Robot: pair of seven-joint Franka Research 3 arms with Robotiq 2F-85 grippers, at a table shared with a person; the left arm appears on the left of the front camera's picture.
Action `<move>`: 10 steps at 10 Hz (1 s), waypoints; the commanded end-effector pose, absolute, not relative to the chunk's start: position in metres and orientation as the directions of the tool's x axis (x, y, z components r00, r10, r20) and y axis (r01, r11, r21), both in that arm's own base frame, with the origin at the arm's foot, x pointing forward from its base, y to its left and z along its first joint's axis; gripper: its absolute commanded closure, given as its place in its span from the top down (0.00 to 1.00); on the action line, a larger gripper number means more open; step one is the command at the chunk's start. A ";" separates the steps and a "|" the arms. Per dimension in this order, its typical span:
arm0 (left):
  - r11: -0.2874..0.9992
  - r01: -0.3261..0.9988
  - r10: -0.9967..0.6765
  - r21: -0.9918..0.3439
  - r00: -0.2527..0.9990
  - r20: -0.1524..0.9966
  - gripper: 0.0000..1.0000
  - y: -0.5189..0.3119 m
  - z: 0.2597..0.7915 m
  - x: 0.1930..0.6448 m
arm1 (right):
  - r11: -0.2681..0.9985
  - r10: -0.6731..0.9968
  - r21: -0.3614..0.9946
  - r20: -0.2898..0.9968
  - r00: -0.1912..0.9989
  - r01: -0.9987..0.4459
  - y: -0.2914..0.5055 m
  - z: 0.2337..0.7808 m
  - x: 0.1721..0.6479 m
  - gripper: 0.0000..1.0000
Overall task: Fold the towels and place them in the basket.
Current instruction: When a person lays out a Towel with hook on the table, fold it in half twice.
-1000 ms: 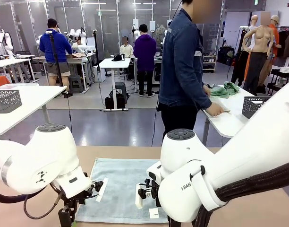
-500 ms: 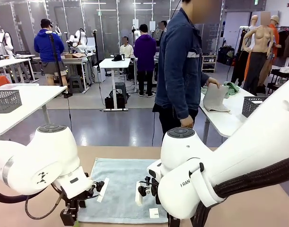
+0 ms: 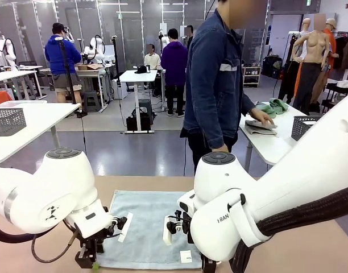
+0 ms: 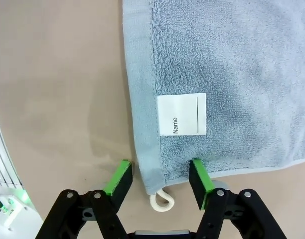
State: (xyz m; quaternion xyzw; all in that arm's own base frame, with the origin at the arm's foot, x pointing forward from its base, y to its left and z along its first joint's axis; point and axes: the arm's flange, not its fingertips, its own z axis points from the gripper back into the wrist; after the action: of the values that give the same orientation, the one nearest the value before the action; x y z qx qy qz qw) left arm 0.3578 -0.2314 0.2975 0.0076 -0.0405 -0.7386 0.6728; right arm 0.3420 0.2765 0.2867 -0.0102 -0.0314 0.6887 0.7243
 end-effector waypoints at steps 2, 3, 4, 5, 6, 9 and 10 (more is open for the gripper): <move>-0.074 0.994 -0.997 0.080 -0.077 0.026 0.42 -0.227 0.290 0.345 | 0.078 0.997 -0.041 0.015 0.078 -0.996 0.279 0.281 0.344 0.42; -0.076 0.994 -0.997 0.079 -0.078 0.024 0.42 -0.228 0.291 0.346 | 0.077 0.997 -0.040 0.013 0.076 -0.996 0.280 0.283 0.345 0.42; -0.076 0.994 -0.997 0.077 -0.078 0.023 0.42 -0.229 0.292 0.347 | 0.070 0.997 -0.042 0.012 0.070 -0.997 0.281 0.284 0.346 0.42; -0.075 0.995 -0.997 0.072 -0.077 0.019 0.42 -0.228 0.293 0.348 | 0.067 0.998 -0.042 0.010 0.066 -0.997 0.282 0.285 0.346 0.42; -0.075 0.995 -0.997 0.071 -0.076 0.017 0.42 -0.228 0.293 0.349 | 0.068 0.998 -0.035 0.010 0.068 -0.997 0.282 0.285 0.347 0.42; -0.077 0.995 -0.997 0.067 -0.078 0.020 0.42 -0.230 0.293 0.351 | 0.066 0.998 -0.019 0.016 0.065 -0.998 0.285 0.287 0.349 0.42; -0.075 0.995 -0.997 0.066 -0.076 0.019 0.42 -0.230 0.293 0.352 | 0.066 0.998 -0.017 0.015 0.066 -0.998 0.286 0.290 0.349 0.42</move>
State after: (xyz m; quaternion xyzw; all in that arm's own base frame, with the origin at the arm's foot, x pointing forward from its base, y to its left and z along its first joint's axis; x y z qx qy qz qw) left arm 0.3582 -0.2316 0.2981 0.0077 -0.0405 -0.7384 0.6731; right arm 0.3471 0.2807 0.2912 -0.0078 -0.0213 0.6883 0.7251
